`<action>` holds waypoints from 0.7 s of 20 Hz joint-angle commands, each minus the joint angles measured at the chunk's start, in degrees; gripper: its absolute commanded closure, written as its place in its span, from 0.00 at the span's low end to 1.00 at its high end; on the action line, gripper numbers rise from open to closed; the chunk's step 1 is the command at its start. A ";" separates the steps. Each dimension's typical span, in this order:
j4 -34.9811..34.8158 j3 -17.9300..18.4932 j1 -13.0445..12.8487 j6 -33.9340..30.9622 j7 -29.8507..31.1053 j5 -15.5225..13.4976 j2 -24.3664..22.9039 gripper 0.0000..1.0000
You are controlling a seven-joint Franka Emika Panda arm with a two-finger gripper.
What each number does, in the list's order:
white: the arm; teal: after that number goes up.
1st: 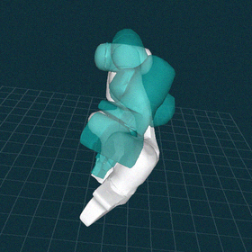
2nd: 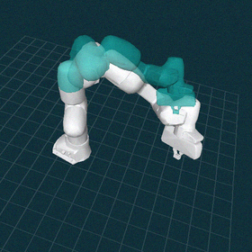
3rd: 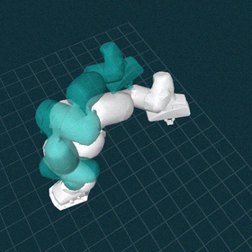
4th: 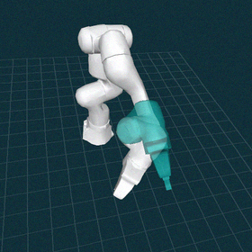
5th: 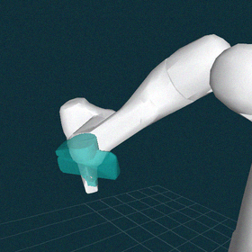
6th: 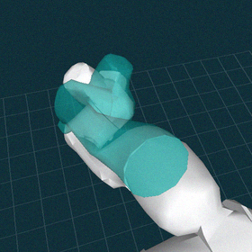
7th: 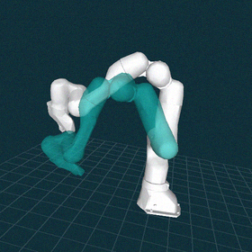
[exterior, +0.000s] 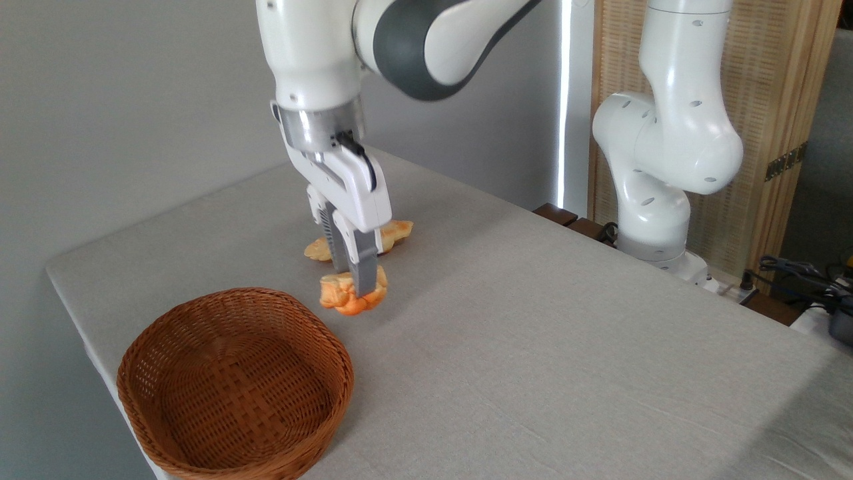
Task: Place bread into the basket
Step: 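Lift the bread roll and carry it over the wicker basket, then open the gripper to drop the roll into the basket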
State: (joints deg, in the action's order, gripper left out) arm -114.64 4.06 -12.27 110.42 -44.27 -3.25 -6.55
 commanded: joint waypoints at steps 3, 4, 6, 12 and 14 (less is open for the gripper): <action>2.49 1.82 -0.12 8.57 0.50 -2.64 1.01 0.34; 2.41 1.82 -0.12 10.85 0.58 -2.64 1.71 0.16; 2.41 1.74 -0.12 16.82 0.76 -2.99 3.38 0.00; 2.41 1.30 -0.47 20.80 0.76 -4.13 6.02 0.00; 2.41 1.21 -0.65 20.89 0.76 -4.13 6.64 0.00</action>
State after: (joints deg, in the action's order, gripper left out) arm -112.88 5.32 -12.47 130.40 -44.26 -6.60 -0.95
